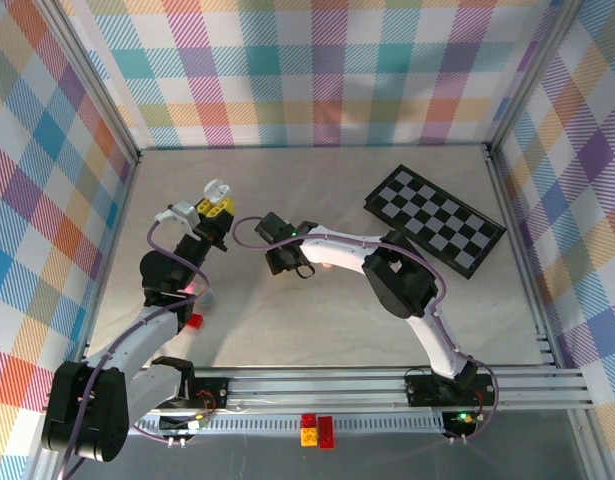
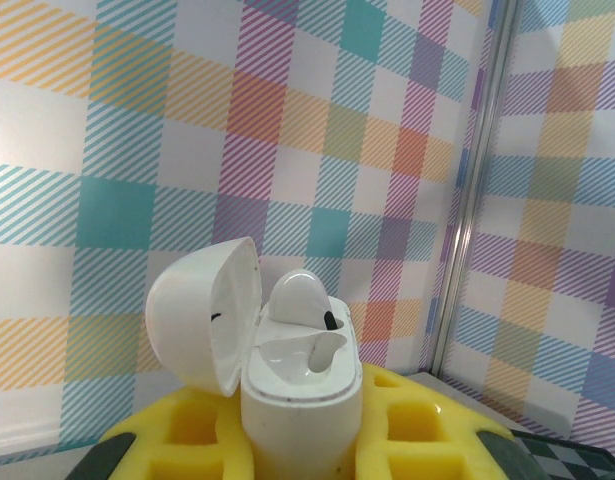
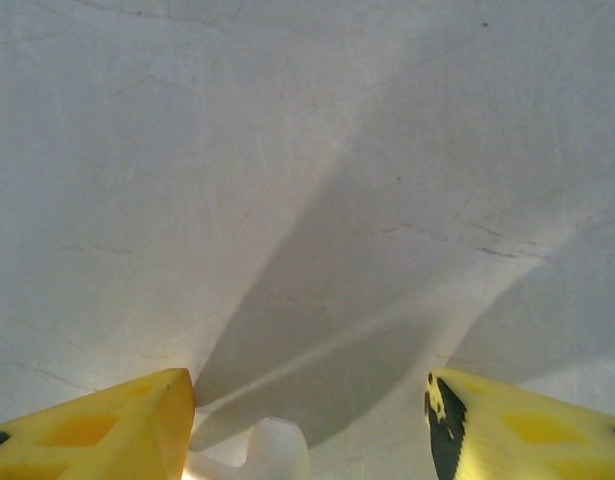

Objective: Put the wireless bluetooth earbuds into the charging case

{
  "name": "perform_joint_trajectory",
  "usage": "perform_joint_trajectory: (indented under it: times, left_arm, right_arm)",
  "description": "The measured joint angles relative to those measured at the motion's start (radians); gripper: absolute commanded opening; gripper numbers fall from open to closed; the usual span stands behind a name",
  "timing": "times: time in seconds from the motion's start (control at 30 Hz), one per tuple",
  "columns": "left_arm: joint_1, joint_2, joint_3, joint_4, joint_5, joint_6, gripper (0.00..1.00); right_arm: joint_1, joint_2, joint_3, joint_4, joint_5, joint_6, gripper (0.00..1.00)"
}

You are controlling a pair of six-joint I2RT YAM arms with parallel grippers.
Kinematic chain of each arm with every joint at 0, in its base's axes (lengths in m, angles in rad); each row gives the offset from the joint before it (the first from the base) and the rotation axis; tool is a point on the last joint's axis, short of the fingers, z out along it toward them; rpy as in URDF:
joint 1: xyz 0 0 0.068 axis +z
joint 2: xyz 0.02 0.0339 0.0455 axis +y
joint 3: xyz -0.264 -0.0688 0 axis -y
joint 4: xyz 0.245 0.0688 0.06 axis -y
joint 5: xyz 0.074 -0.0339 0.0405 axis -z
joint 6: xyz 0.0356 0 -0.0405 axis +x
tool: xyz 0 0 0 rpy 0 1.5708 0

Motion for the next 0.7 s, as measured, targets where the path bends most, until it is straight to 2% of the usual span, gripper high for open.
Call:
perform_joint_trajectory:
  times: [0.37, 0.57, 0.7]
  left_arm:
    - [0.0, 0.013, 0.0, 0.001, 0.003, -0.001, 0.02]
    - [0.0, 0.014, 0.0, 0.002, 0.003, -0.001, 0.02]
    - [0.0, 0.008, -0.001, 0.0, -0.001, 0.0, 0.02]
  right_arm:
    - [0.004, -0.063, -0.064, -0.052, -0.009, 0.0, 0.54]
    - [0.003, -0.07, -0.053, -0.079, -0.099, -0.027, 0.54]
    - [-0.009, -0.066, 0.029, -0.148, -0.152, -0.066, 0.54]
